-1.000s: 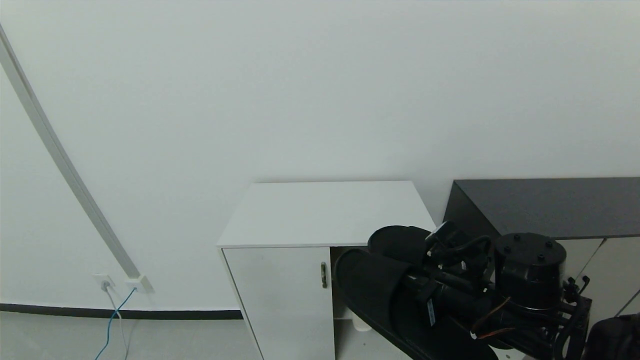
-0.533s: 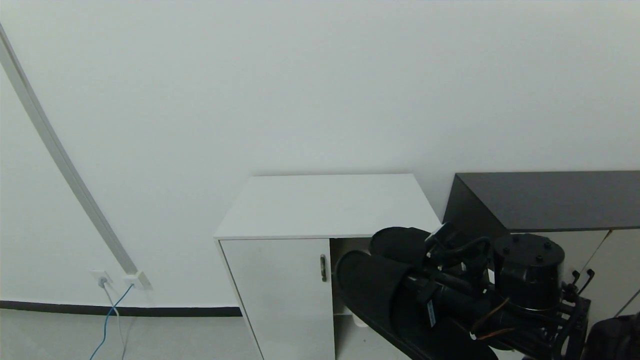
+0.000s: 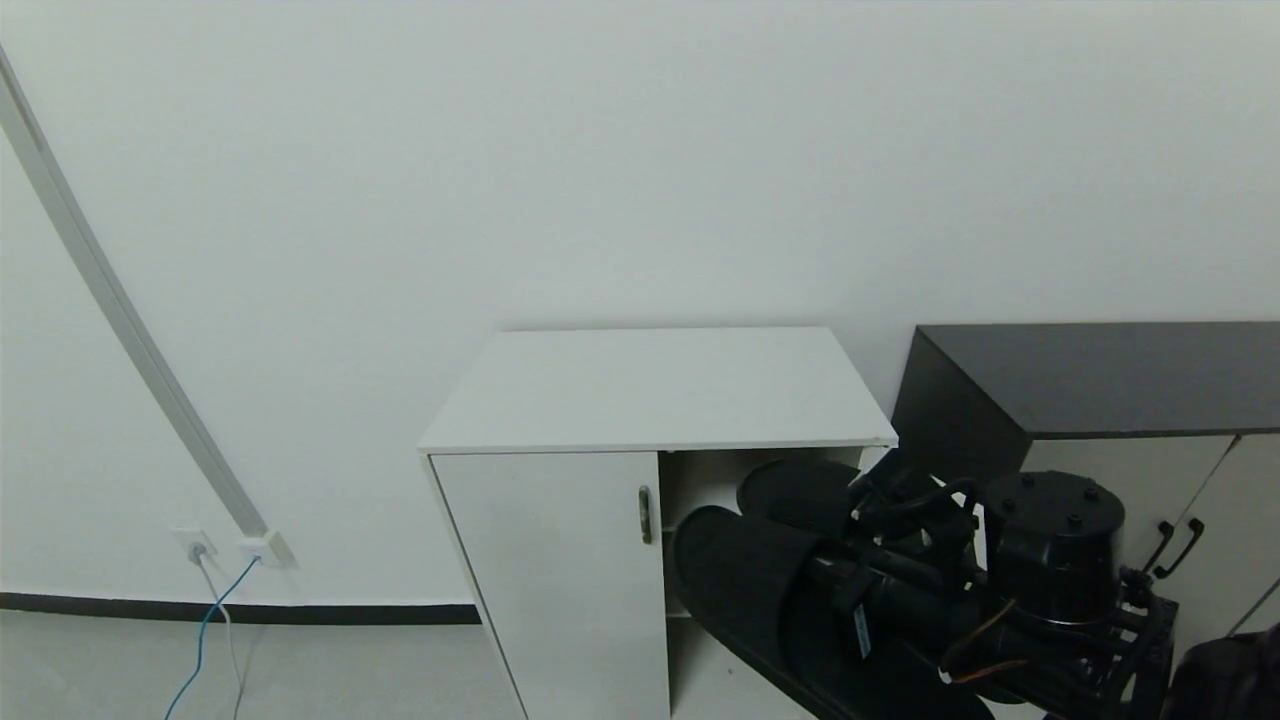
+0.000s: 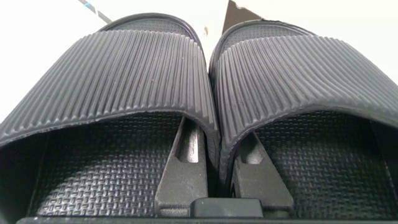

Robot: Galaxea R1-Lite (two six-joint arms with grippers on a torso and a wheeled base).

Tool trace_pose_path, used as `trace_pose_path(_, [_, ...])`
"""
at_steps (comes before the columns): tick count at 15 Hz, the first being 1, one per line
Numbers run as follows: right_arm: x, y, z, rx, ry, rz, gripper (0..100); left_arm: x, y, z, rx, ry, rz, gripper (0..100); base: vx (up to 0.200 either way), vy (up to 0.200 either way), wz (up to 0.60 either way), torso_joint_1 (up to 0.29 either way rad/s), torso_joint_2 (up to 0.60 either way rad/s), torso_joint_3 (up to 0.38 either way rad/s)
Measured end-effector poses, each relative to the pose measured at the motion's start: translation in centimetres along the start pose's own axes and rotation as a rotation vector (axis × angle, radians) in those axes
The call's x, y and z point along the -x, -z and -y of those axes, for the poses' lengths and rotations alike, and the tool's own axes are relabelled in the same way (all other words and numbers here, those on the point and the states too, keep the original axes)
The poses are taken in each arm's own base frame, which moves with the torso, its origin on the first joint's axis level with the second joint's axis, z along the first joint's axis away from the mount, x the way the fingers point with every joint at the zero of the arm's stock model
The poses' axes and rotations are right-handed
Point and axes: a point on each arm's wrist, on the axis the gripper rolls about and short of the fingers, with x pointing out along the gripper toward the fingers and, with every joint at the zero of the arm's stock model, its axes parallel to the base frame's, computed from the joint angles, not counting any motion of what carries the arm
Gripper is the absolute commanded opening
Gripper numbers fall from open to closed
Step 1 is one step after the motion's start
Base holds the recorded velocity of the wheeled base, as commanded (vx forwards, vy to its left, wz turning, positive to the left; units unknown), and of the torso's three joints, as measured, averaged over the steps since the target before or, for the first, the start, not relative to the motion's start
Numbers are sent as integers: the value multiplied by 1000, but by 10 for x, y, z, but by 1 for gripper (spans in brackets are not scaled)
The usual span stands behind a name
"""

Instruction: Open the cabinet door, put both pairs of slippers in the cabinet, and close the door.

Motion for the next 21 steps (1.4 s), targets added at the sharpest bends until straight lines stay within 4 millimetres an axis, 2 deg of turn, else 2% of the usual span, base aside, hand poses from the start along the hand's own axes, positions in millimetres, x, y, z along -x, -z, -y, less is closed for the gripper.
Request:
trace_pose_path(13, [1, 1, -2, 2, -6, -6, 0, 0, 0, 0, 1, 0, 0, 0, 0, 0, 0, -210, 511, 302])
trace_pose_path(21, [1, 3, -3, 5, -11, -9, 0, 0, 0, 0, 0, 0, 0, 0, 0, 0, 0, -161, 491, 327])
